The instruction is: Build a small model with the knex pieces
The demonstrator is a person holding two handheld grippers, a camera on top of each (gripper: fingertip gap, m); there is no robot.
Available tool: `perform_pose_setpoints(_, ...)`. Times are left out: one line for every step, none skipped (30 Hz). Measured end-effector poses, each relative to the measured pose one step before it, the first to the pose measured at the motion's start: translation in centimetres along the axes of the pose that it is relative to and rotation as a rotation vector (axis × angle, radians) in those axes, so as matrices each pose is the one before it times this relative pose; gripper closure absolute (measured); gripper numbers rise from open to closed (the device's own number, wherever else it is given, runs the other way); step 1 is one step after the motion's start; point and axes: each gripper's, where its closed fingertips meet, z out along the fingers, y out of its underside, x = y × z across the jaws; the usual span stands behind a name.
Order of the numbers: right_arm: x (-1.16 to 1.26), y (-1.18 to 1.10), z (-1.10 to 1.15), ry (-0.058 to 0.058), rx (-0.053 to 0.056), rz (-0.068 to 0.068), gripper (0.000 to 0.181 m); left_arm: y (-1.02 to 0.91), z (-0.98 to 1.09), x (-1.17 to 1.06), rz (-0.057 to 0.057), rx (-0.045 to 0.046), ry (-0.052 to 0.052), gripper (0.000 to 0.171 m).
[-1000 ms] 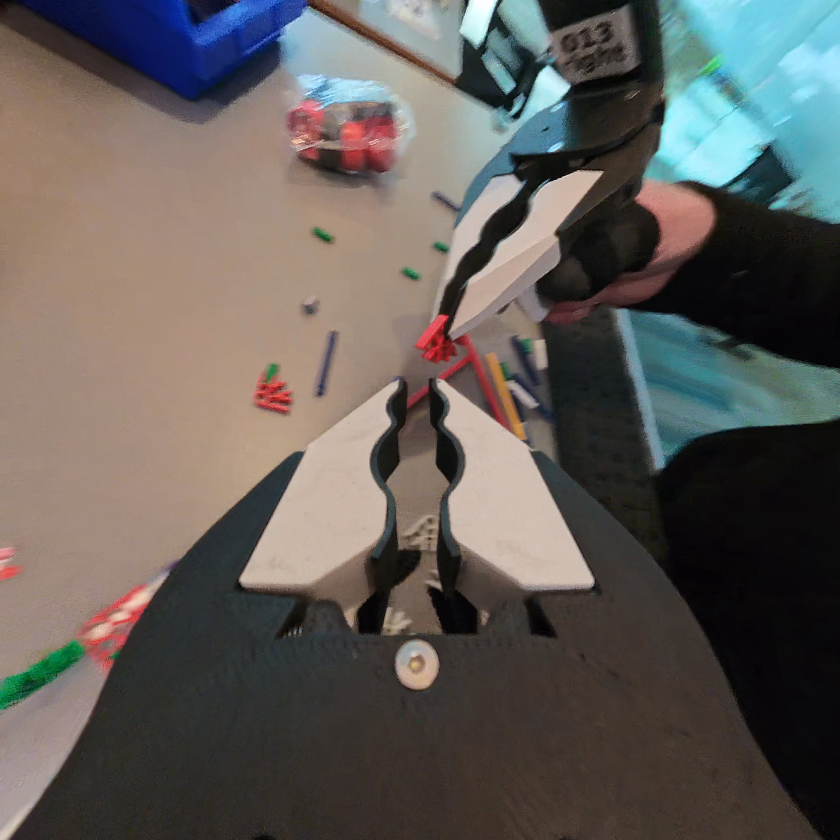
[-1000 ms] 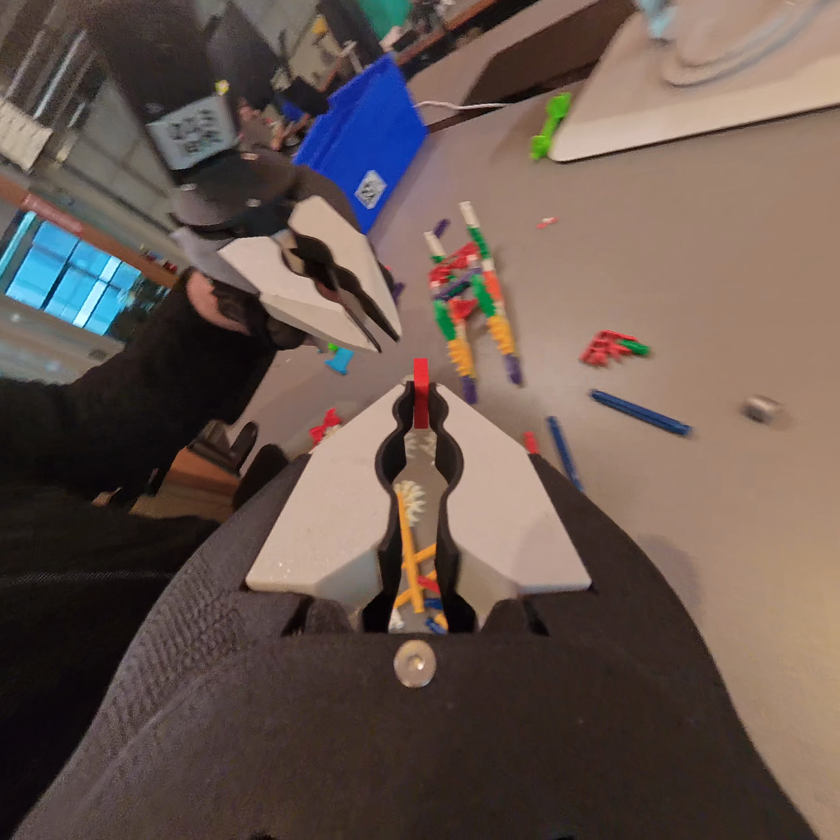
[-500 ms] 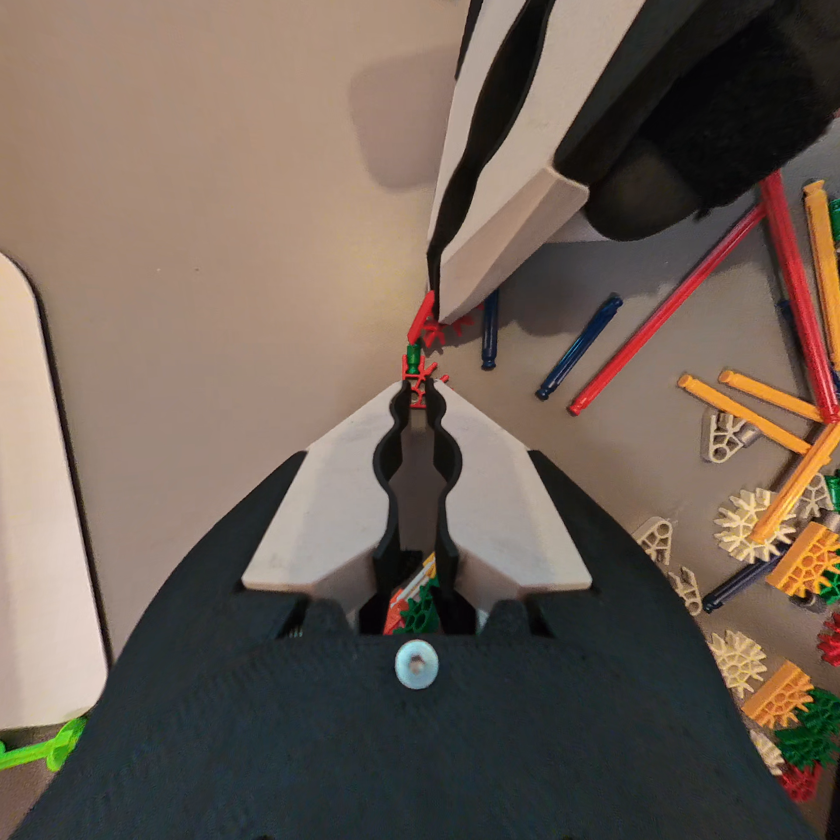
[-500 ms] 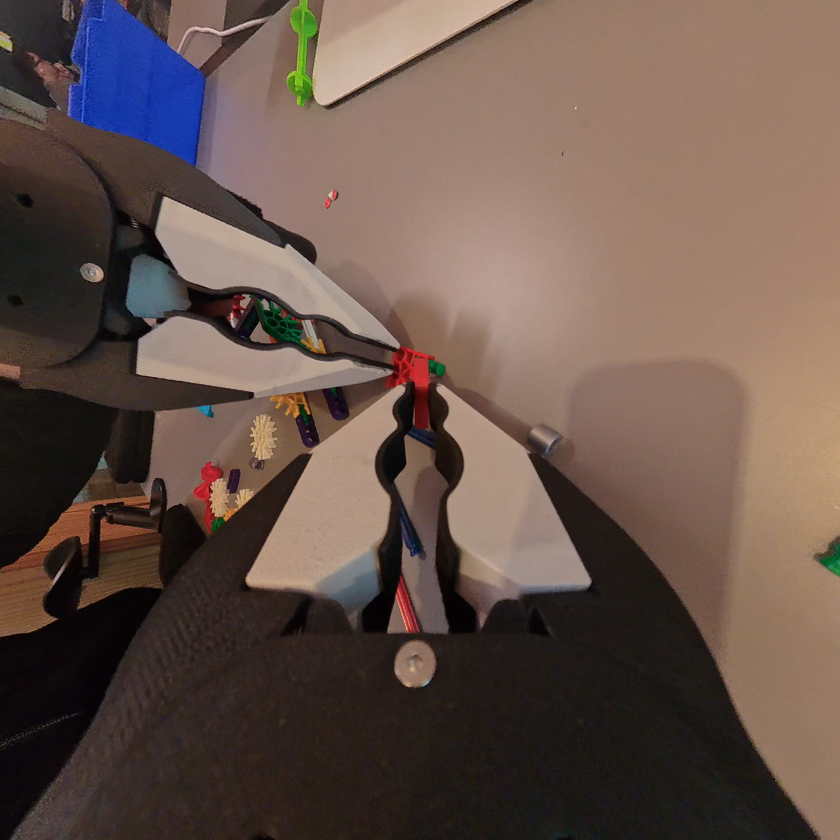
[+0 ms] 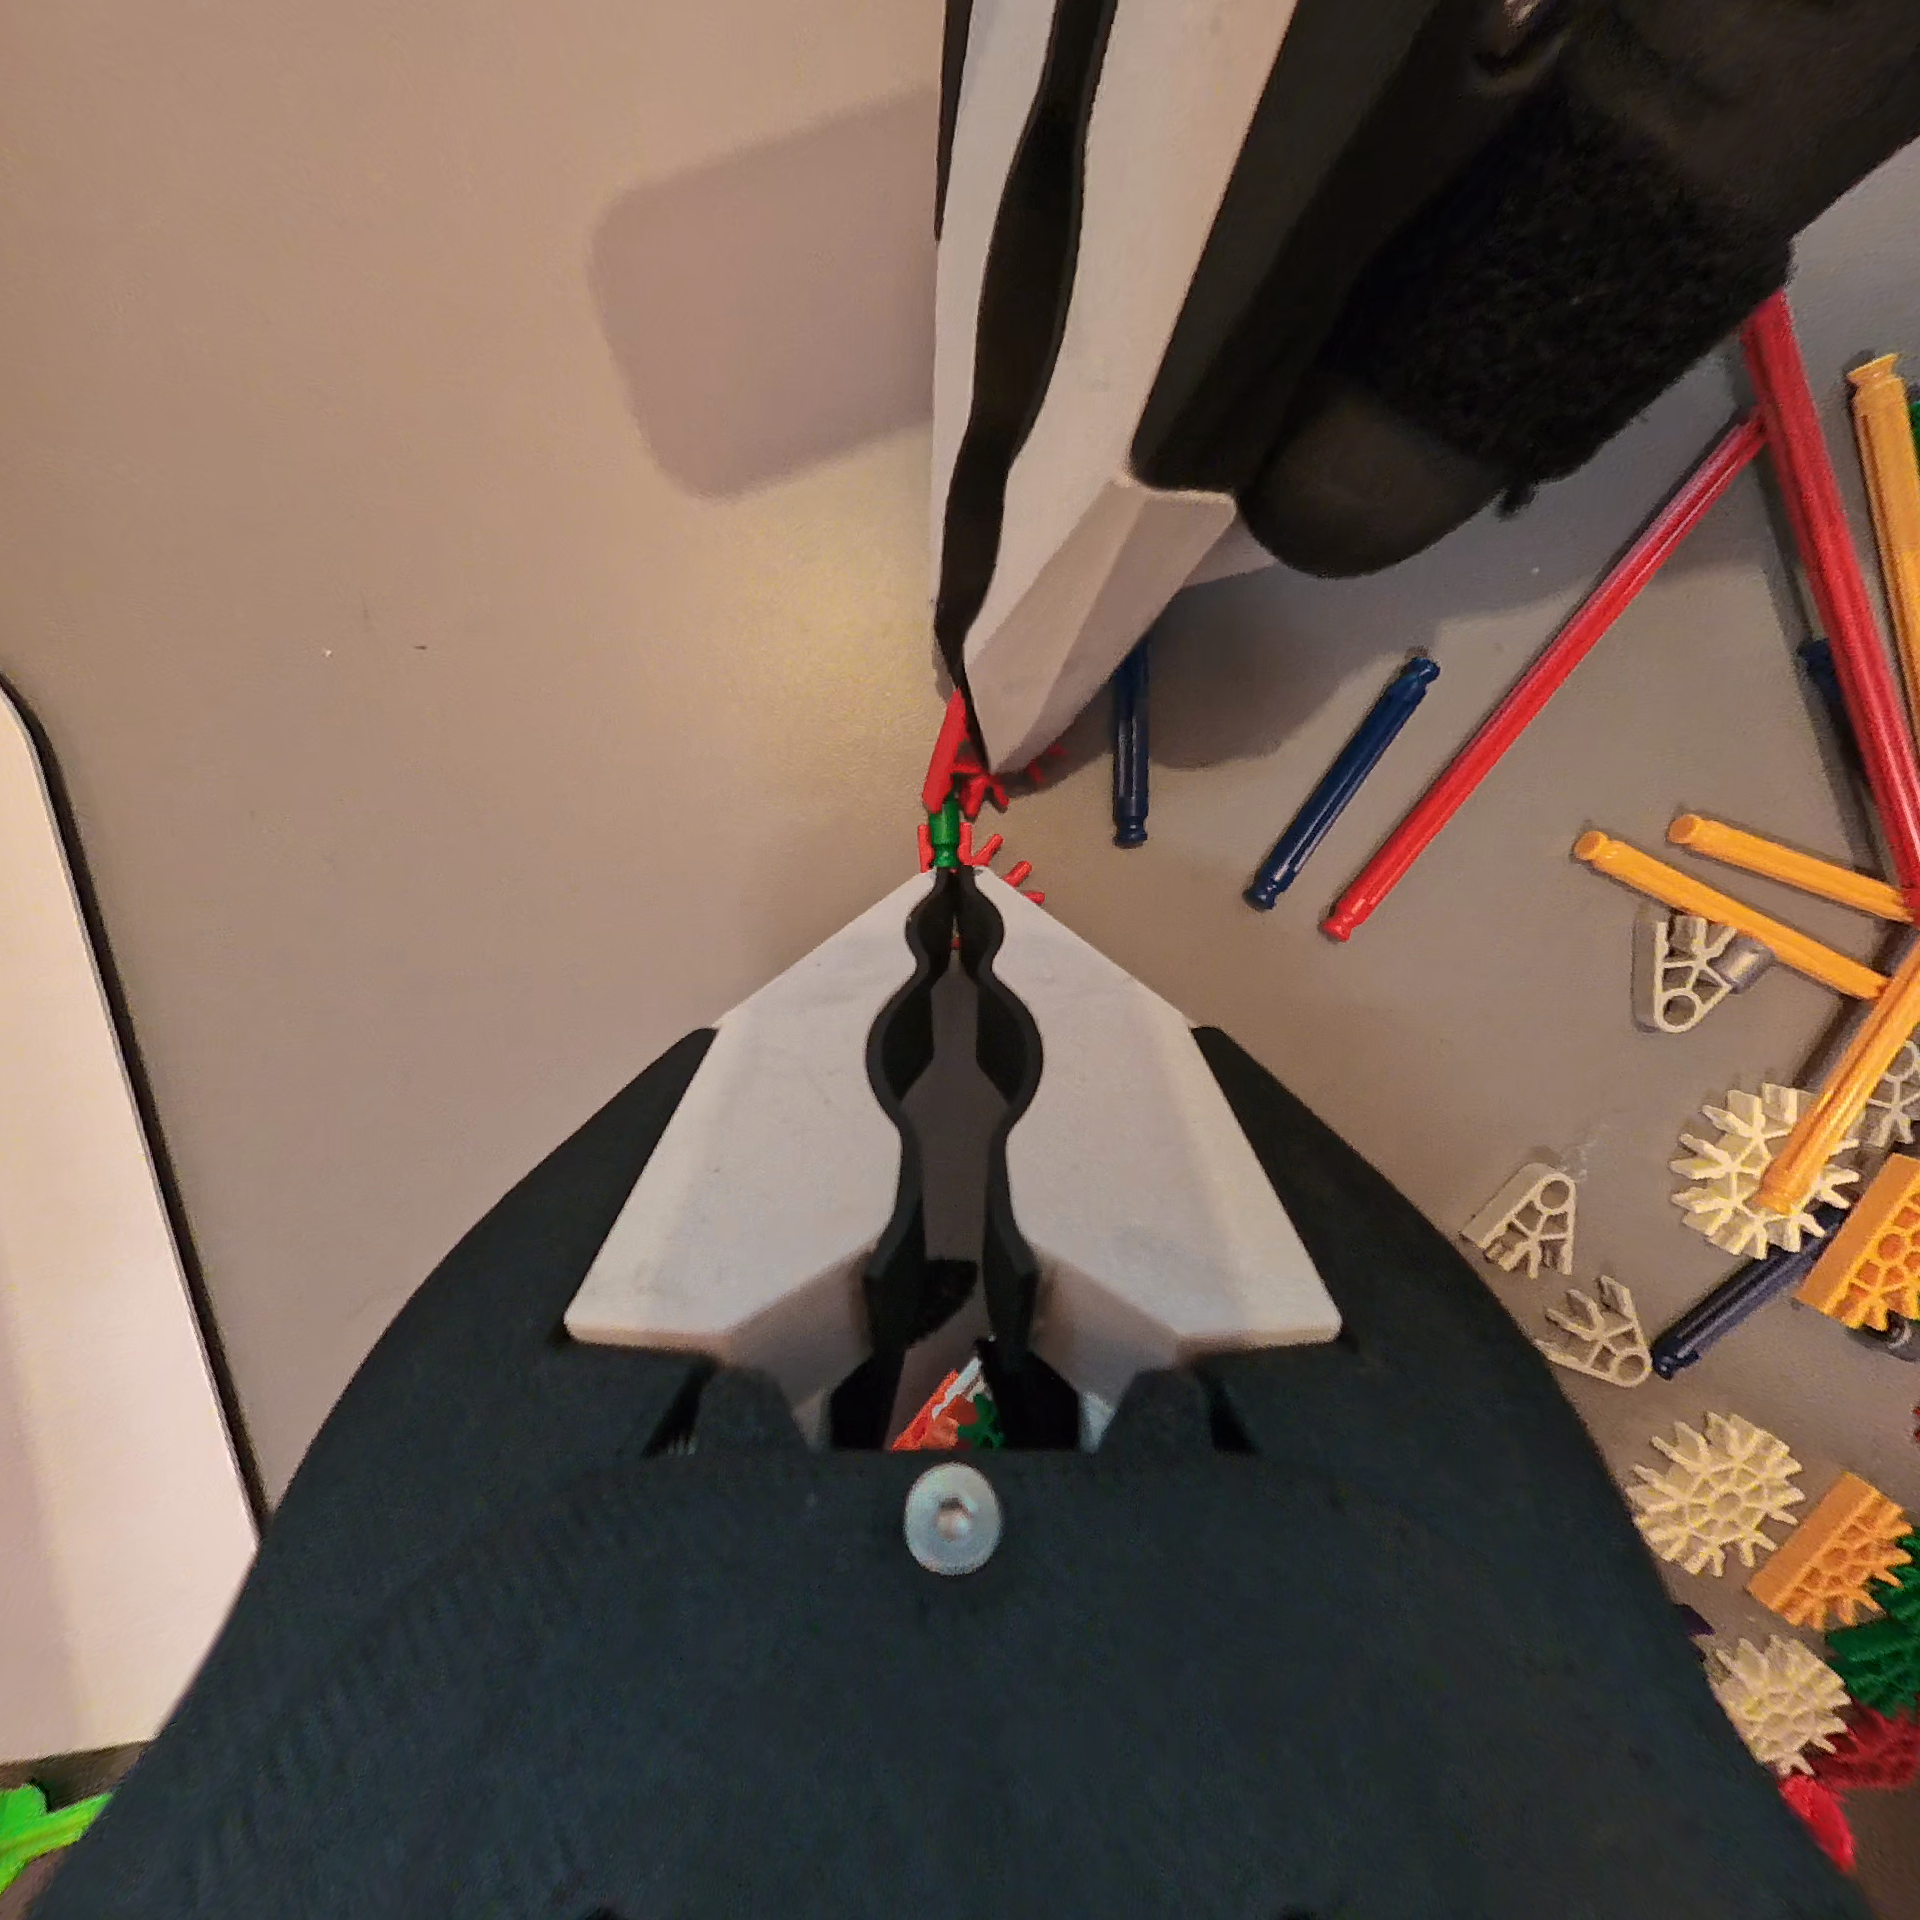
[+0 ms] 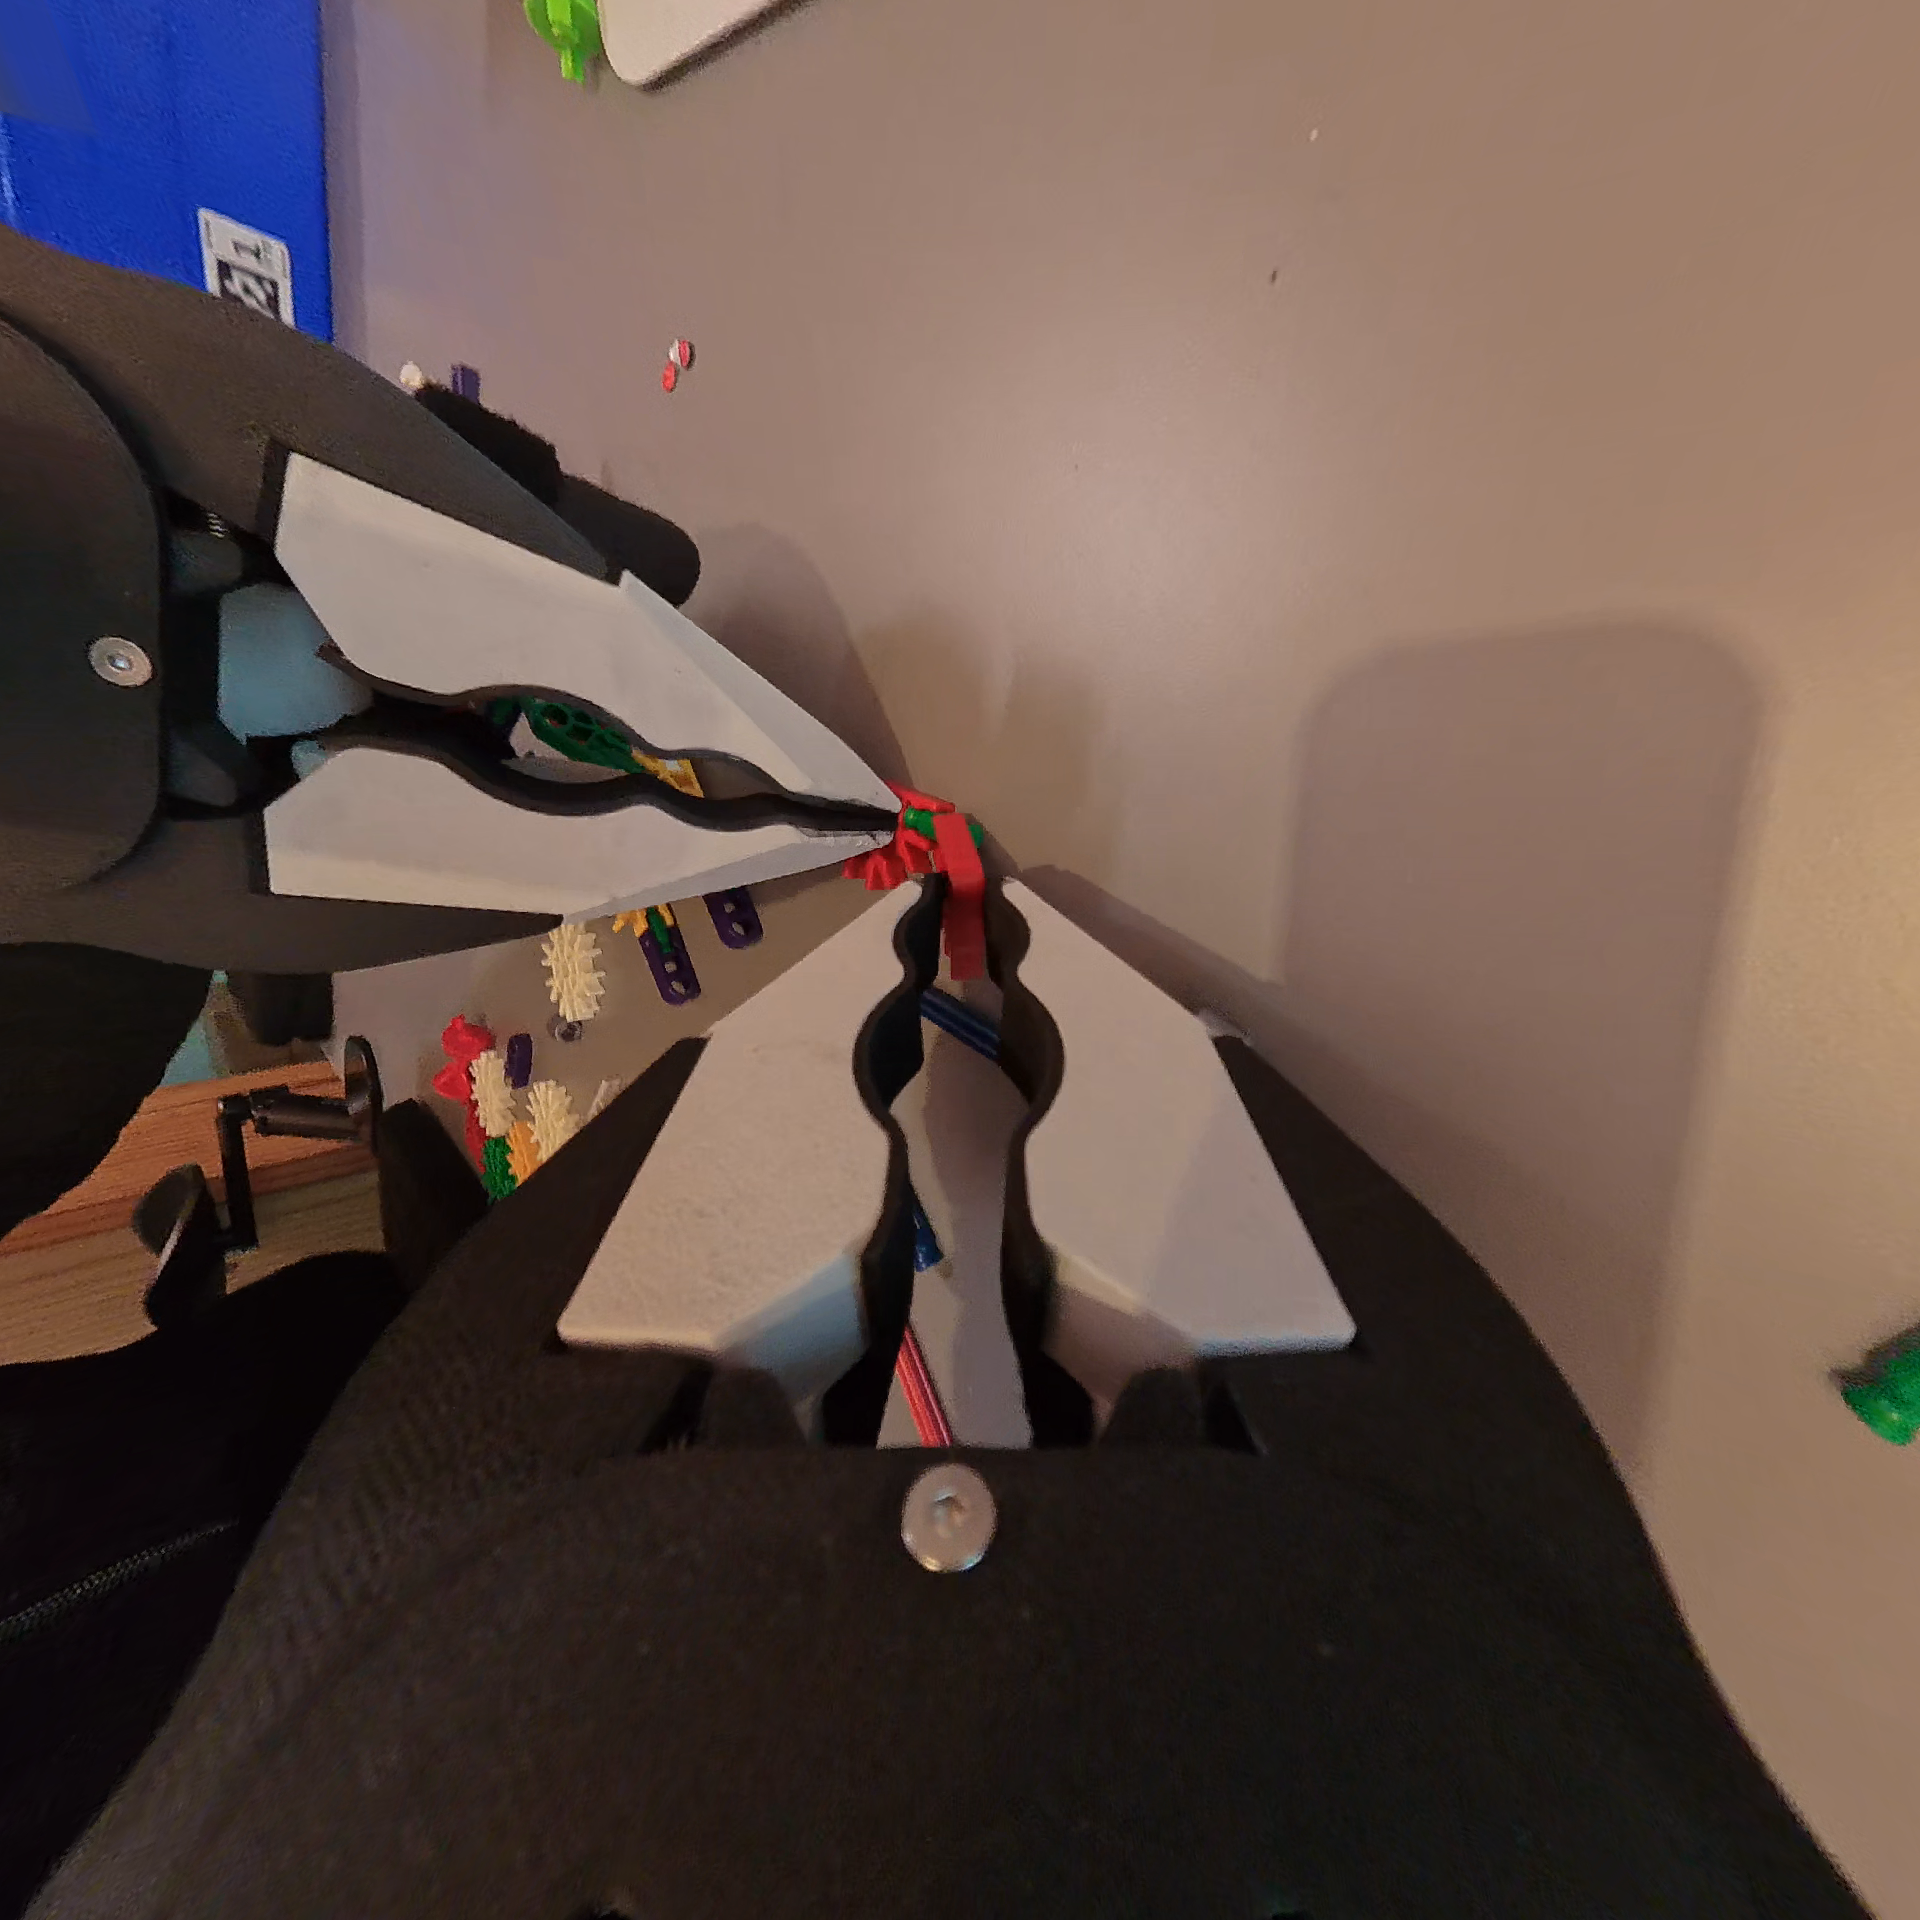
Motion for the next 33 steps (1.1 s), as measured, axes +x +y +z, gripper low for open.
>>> perform_pose_setpoints(0.019, 0.075, 0.139, 0.0055, -0.0123, -0.0055, 0.173, -0.055, 0.029, 0.028, 0.0042, 0.00115, 0.0013, 0.171)
perform_pose_setpoints(0.004, -0.076, 0.109, 0.0045, 0.0020, -0.0049, 0.173, -0.055, 0.032, 0.035, 0.0044, 0.00408, 0.0004, 0.171)
perform_pose_setpoints(-0.037, -0.058, 0.077, 0.0008, 0.0027, -0.0006, 0.173, -0.019, 0.010, 0.010, -0.0009, 0.00387, 0.0008, 0.171)
perform_pose_setpoints(-0.099, -0.078, 0.006, -0.0031, 0.0048, -0.0025, 0.175, 0.003, 0.010, -0.006, -0.0007, 0.00375, 0.0007, 0.171)
perform_pose_setpoints(-0.155, -0.092, -0.054, -0.0057, 0.0075, -0.0048, 0.176, -0.011, 0.008, 0.004, 0.0003, 0.00486, -0.0002, 0.171)
perform_pose_setpoints(-0.159, -0.035, -0.046, -0.0099, 0.0037, -0.0009, 0.178, -0.021, 0.014, 0.015, 0.0028, 0.00458, 0.0002, 0.171)
perform_pose_setpoints(-0.107, 0.068, -0.023, -0.0101, -0.0061, -0.0003, 0.178, 0.000, -0.001, 0.006, 0.0010, 0.00239, 0.0021, 0.171)
perform_pose_setpoints(-0.024, -0.115, -0.090, -0.0064, 0.0031, 0.0009, 0.178, 0.003, -0.003, 0.009, 0.0016, 0.00082, 0.0031, 0.171)
perform_pose_setpoints(0.005, -0.232, -0.129, -0.0065, 0.0088, 0.0034, 0.178, 0.002, 0.009, 0.001, 0.0025, -0.00007, 0.0028, 0.171)
perform_pose_setpoints(0.030, -0.074, -0.049, -0.0055, -0.0056, 0.0028, 0.178, -0.008, 0.002, 0.003, 0.0009, -0.00096, 0.0019, 0.171)
perform_pose_setpoints(0.139, -0.081, 0.014, 0.0034, -0.0071, -0.0012, 0.178, -0.008, 0.006, 0.000, 0.0049, -0.00158, -0.0001, 0.171)
perform_pose_setpoints(0.072, -0.135, 0.024, 0.0032, -0.0028, -0.0005, 0.178, 0.000, 0.003, 0.010, 0.0038, -0.00150, 0.0002, 0.171)
perform_pose_setpoints(-0.094, 0.000, 0.076, -0.0054, -0.0116, -0.0022, 0.178, -0.022, 0.010, 0.004, 0.0005, 0.00017, 0.0010, 0.171)
perform_pose_setpoints(-0.201, 0.127, 0.128, -0.0107, -0.0190, -0.0033, 0.178, -0.029, 0.015, 0.010, 0.0005, 0.00207, 0.0010, 0.171)
perform_pose_setpoints(-0.124, 0.040, 0.092, -0.0062, -0.0116, 0.0015, 0.178, -0.012, 0.007, 0.007, 0.0010, 0.00164, 0.0004, 0.171)
perform_pose_setpoints(-0.060, 0.082, 0.032, -0.0036, -0.0104, 0.0031, 0.178, -0.002, 0.012, 0.011, -0.0009, 0.00106, 0.0005, 0.171)
perform_pose_setpoints(-0.066, 0.191, 0.036, -0.0045, -0.0148, 0.0007, 0.178, -0.014, 0.007, 0.016, -0.0004, 0.00163, 0.0011, 0.171)
perform_pose_setpoints(0.009, 0.080, 0.014, -0.0010, -0.0056, 0.0015, 0.178, -0.007, 0.005, 0.007, 0.0009, 0.00139, -0.0004, 0.171)
perform_pose_setpoints(0.012, 0.032, -0.038, -0.0015, -0.0017, 0.0044, 0.178, 0.005, -0.002, 0.008, 0.0001, 0.00042, 0.0000, 0.171)
perform_pose_setpoints(0.014, 0.056, -0.090, 0.0032, -0.0051, -0.0018, 0.178, -0.013, 0.007, 0.004, -0.0002, 0.00096, 0.0002, 0.171)
perform_pose_setpoints(0.119, 0.013, -0.123, 0.0127, -0.0032, -0.0072, 0.178, -0.004, 0.004, -0.005, 0.0025, -0.00071, -0.0007, 0.171)
perform_pose_setpoints(0.158, 0.009, -0.062, 0.0130, -0.0029, -0.0038, 0.178, 0.003, -0.001, 0.001, 0.0011, -0.00137, -0.0003, 0.171)
perform_pose_setpoints(0.133, 0.185, 0.069, 0.0082, -0.0141, -0.0033, 0.178, -0.003, 0.002, -0.001, 0.0013, -0.00102, 0.0003, 0.171)
perform_pose_setpoints(0.171, 0.172, 0.088, 0.0088, -0.0132, -0.0035, 0.178, 0.000, 0.001, 0.004, 0.0021, -0.00113, 0.0004, 0.171)
perform_pose_setpoints(0.077, -0.030, -0.026, 0.0004, 0.0018, 0.0047, 0.178, 0.003, 0.009, -0.001, 0.0020, -0.00120, 0.0007, 0.171)
perform_pose_setpoints(0.118, -0.030, -0.012, -0.0004, 0.0030, 0.0061, 0.178, -0.016, 0.007, 0.011, -0.0003, -0.00033, 0.0018, 0.171)
perform_pose_setpoints(0.011, -0.015, 0.022, -0.0089, 0.0029, 0.0067, 0.178, -0.022, 0.011, 0.001, 0.0013, -0.00094, 0.0003, 0.171)
perform_pose_setpoints(0.005, -0.015, 0.018, -0.0049, 0.0030, 0.0054, 0.178, 0.005, -0.002, -0.001, 0.0015, -0.00278, -0.0004, 0.171)
perform_pose_setpoints(0.043, -0.022, -0.001, 0.0028, 0.0029, 0.0015, 0.178, -0.009, 0.007, 0.002, 0.0023, -0.00152, -0.0012, 0.171)
perform_pose_setpoints(0.074, -0.019, 0.050, 0.0077, 0.0028, 0.0014, 0.177, -0.035, 0.021, 0.031, 0.0024, 0.00049, -0.0005, 0.171)
perform_pose_setpoints(0.047, 0.000, 0.118, 0.0081, 0.0003, -0.0016, 0.176, -0.042, 0.024, 0.035, 0.0016, 0.00156, 0.0001, 0.171)
perform_pose_setpoints(0.011, -0.004, 0.102, 0.0079, -0.0009, -0.0034, 0.178, -0.021, 0.013, 0.020, 0.0006, -0.00005, -0.0007, 0.171)
perform_pose_setpoints(0.031, -0.031, 0.019, 0.0125, -0.0003, -0.0049, 0.178, -0.002, 0.002, 0.004, 0.0011, -0.00092, -0.0008, 0.171)
